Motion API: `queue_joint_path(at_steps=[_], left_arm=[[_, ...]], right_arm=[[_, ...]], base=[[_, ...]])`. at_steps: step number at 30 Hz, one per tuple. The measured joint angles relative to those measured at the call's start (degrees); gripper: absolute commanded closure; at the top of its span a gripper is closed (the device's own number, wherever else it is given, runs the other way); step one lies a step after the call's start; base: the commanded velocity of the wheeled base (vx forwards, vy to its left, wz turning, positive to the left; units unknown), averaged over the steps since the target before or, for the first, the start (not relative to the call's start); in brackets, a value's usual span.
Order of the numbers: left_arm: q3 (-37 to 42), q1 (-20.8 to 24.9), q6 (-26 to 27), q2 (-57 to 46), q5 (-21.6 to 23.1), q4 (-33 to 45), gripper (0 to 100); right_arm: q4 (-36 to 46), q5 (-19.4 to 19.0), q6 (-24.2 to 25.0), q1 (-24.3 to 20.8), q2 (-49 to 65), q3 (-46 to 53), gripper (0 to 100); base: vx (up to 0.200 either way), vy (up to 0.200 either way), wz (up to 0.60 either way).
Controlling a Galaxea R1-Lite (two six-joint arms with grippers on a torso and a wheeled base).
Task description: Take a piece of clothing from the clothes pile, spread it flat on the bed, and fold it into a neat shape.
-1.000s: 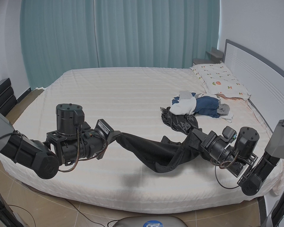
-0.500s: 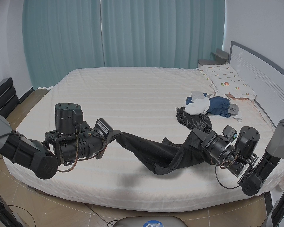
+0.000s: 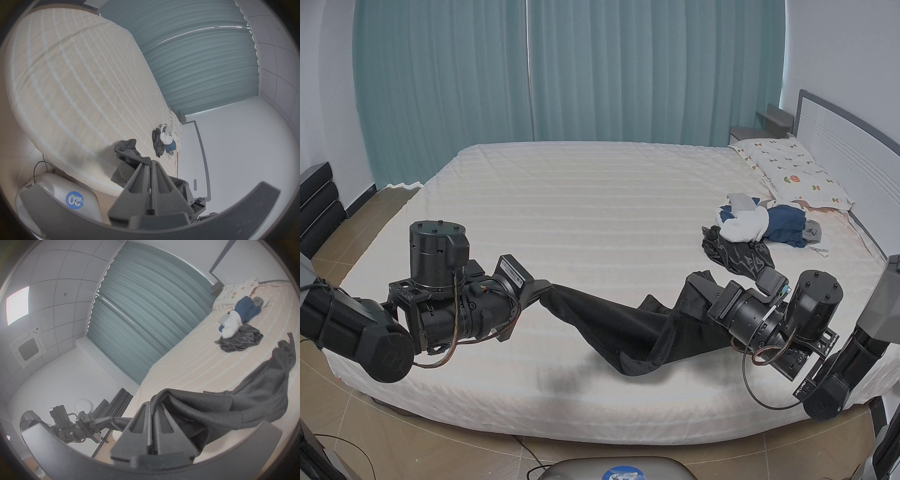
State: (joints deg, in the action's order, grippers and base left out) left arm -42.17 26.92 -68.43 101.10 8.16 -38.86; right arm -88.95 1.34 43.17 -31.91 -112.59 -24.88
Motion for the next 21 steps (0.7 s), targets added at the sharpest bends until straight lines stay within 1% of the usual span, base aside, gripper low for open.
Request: queue_joint_path(at_steps=[2,4,10,16,21], left_arm=[[0.0,-0.02,0.09,-0.88,0.0,1.51,100],[0.05,0.0,0.11,-1.73,0.02,2.52,100],[1.84,-0.02,0.09,-3.67,-0.15,3.45,100],[4.55,-0.05,0.27,-4.85,-0.5,3.5,100],[6.73,0.1,0.39,-5.67,-0.55,3.75,100]], right_arm=[[-0.05,0.11,-1.82,-0.33,0.24,-0.91,100],[-0.05,0.18,-2.52,-0.68,0.39,-1.24,100],[-0.02,0.11,-2.5,-1.27,0.68,-0.17,100],[0.0,-0.48,-2.3,0.02,0.91,3.72,100],[0.0,-0.63,-2.28,0.5,2.18,7.63,100]], base=[[0.0,0.2,0.0],[0.0,0.2,0.0],[0.0,0.2,0.0],[0.0,0.0,0.0],[-0.2,0.0,0.0]])
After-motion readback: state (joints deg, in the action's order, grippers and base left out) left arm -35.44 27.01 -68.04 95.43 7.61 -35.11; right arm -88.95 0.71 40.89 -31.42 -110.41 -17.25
